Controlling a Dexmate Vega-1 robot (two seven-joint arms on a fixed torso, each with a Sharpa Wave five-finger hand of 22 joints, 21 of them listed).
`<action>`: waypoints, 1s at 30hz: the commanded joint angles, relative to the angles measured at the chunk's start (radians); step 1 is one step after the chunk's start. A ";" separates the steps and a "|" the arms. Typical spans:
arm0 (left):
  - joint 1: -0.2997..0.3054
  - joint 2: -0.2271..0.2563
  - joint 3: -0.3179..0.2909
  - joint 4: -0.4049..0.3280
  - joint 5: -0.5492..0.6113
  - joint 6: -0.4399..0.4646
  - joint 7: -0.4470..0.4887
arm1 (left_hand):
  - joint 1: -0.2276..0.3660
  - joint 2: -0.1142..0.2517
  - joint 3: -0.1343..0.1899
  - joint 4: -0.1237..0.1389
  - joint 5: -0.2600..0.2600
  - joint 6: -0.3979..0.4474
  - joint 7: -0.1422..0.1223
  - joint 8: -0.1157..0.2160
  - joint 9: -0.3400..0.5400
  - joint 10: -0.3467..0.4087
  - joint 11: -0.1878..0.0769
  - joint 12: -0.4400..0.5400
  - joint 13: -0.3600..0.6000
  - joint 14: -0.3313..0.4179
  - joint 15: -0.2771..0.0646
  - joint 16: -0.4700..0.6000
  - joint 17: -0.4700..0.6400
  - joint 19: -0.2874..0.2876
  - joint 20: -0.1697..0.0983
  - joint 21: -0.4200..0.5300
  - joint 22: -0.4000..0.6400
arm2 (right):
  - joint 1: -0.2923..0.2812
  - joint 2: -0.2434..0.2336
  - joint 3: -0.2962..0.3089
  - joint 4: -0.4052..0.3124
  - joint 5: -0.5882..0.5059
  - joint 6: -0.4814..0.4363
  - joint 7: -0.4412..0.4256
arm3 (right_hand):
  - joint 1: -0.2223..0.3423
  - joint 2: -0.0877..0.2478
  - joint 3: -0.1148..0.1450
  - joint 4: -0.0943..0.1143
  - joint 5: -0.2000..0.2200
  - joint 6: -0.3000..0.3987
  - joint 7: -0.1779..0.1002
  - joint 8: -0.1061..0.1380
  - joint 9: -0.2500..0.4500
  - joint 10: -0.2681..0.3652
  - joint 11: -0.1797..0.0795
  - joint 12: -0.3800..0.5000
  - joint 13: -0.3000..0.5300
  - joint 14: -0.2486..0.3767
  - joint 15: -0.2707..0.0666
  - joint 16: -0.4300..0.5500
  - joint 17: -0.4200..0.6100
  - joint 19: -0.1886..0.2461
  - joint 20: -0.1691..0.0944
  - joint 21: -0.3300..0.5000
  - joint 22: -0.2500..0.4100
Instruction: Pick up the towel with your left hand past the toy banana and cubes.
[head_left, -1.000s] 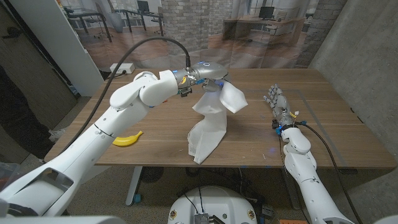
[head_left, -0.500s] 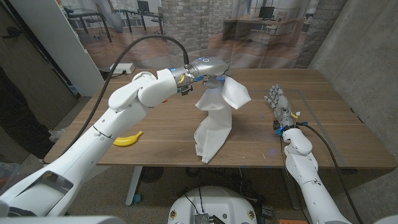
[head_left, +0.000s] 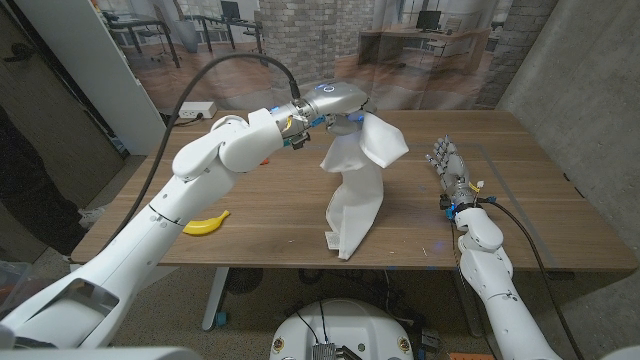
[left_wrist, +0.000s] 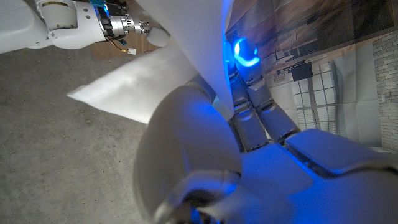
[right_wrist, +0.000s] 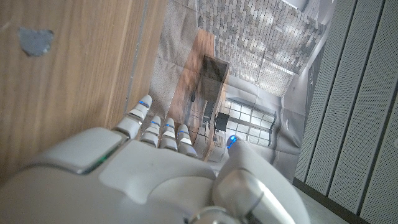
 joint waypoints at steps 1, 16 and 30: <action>0.015 -0.010 -0.026 0.003 -0.025 -0.028 0.040 | 0.018 0.012 0.009 -0.001 0.008 -0.001 0.001 0.008 0.005 0.034 0.027 0.002 0.074 -0.012 -0.028 0.000 0.004 -0.005 -0.127 0.007 0.003 | -0.007 0.004 -0.002 -0.010 -0.001 0.003 -0.002 | -0.005 0.000 -0.003 -0.001 0.002 -0.002 0.003 -0.001 0.004 0.008 0.002 0.000 0.003 0.003 -0.002 0.000 0.003 0.006 -0.004 0.007 0.006; 0.017 -0.028 -0.054 0.028 -0.055 -0.066 0.090 | 0.017 0.012 0.014 -0.001 0.008 -0.004 0.000 0.009 0.010 0.036 0.028 -0.005 0.079 -0.012 -0.027 -0.002 0.014 -0.008 -0.126 0.014 0.001 | -0.023 0.009 -0.004 -0.032 -0.009 0.001 -0.015 | -0.005 0.000 -0.003 -0.001 0.002 -0.002 0.003 -0.001 0.004 0.007 0.003 0.000 0.003 0.003 -0.002 0.000 0.003 0.005 -0.004 0.006 0.006; 0.000 -0.051 -0.067 0.093 -0.088 -0.137 0.150 | 0.014 0.011 0.019 0.000 0.006 -0.006 0.000 0.009 0.015 0.039 0.026 -0.013 0.082 -0.009 -0.028 -0.008 0.013 -0.011 -0.127 0.022 0.000 | -0.037 0.014 -0.005 -0.055 -0.031 0.004 -0.044 | -0.006 -0.001 -0.003 -0.001 0.002 -0.002 0.003 -0.001 0.004 0.008 0.004 0.000 0.003 0.003 -0.002 0.000 0.003 0.006 -0.004 0.006 0.006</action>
